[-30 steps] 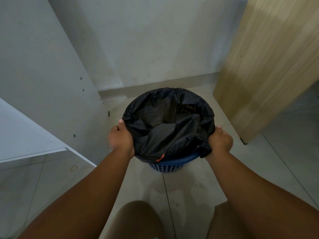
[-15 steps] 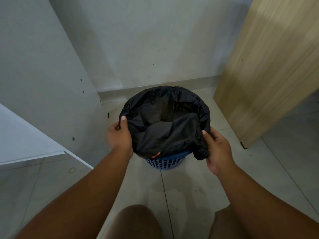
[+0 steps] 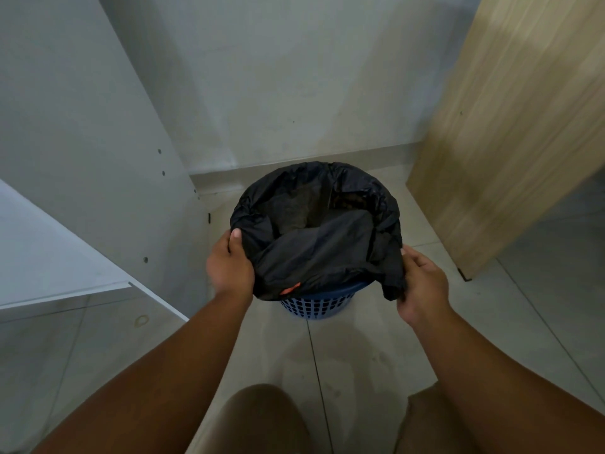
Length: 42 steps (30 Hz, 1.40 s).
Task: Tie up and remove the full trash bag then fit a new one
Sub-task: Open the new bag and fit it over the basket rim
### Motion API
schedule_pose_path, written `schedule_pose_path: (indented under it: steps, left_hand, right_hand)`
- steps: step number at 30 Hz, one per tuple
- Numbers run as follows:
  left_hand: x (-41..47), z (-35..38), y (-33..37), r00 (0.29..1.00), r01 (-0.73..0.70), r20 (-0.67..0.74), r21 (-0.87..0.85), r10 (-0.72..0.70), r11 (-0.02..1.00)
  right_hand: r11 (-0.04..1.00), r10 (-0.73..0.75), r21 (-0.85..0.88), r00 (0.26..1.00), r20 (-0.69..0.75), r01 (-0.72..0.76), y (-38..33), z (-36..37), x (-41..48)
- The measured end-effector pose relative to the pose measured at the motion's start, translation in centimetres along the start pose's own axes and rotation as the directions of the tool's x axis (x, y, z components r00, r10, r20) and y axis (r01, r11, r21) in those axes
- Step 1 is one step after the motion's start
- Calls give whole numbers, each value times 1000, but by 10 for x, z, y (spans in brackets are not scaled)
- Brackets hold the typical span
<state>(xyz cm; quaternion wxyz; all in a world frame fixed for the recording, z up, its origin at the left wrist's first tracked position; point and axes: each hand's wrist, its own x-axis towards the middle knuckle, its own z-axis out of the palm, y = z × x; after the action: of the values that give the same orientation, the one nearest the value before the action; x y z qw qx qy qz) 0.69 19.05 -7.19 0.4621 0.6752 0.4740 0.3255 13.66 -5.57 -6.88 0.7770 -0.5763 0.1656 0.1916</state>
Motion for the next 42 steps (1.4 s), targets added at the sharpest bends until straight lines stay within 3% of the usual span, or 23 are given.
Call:
schedule_pose_path:
  steps: [5, 7, 11, 14, 16, 18, 20, 22, 24, 29, 31, 33, 35, 37, 40, 42]
  left_hand:
    - [0, -10, -6, 998, -54, 43, 67, 51, 996]
    - [-2, -11, -4, 999, -32, 35, 66, 29, 997]
    - [-10, 0, 2, 994, 98, 47, 14, -99, 995]
    - [-16, 12, 7, 982, 186, 42, -64, -184, 980]
    - [-25, 19, 10, 983, 185, 18, -7, -185, 983]
    - [-33, 21, 11, 990, 140, 14, 38, -141, 989]
    - [-36, 16, 10, 995, 89, 37, 32, -90, 995]
    - [-34, 7, 8, 997, 19, 77, 28, -21, 999]
    - [-32, -3, 4, 989, -89, 120, 39, 84, 995]
    - [-26, -12, -9, 965, -195, 195, 92, 175, 976]
    - [-26, -11, -7, 961, -211, 201, 91, 190, 973]
    - [-21, -6, -9, 963, -203, 202, 119, 176, 972]
    - [-15, 1, -13, 981, -112, 179, 183, 79, 977]
    - [-11, 4, -7, 978, 116, 162, 116, -134, 987]
    - [-6, 13, 14, 832, 539, 270, -179, -486, 823]
    - [-5, 22, 23, 753, 655, 313, -277, -578, 703]
  right_hand:
    - [906, -197, -391, 980, -42, 165, -1, -6, 6]
    - [874, -211, -457, 976, -57, 163, -7, -1, 5]
    - [948, 59, -312, 997, -48, -71, -32, 20, -7]
    - [944, 219, -255, 976, 15, -208, -42, 37, -7]
    - [938, 275, -235, 959, 61, -254, -39, 51, -9]
    - [932, 176, -317, 984, -24, -175, -23, 56, -10]
    - [890, -64, -456, 993, -99, 12, -3, 51, -13]
    - [805, -283, -545, 959, -3, 235, 10, 36, -21]
    - [705, -409, -576, 901, 145, 414, 13, 18, -27]
    - [527, -462, -667, 836, 295, 526, 13, -4, -13]
    - [514, -468, -669, 829, 305, 536, 13, -6, -11]
    - [567, -433, -648, 853, 290, 508, 9, -2, -15]
    - [680, -342, -607, 910, 233, 411, 5, 8, -19]
    - [826, -212, -513, 972, 102, 234, 0, 21, -22]
    - [944, -7, -331, 998, -66, -15, -10, 45, -23]
    - [949, 57, -303, 991, -120, -91, -9, 59, -18]
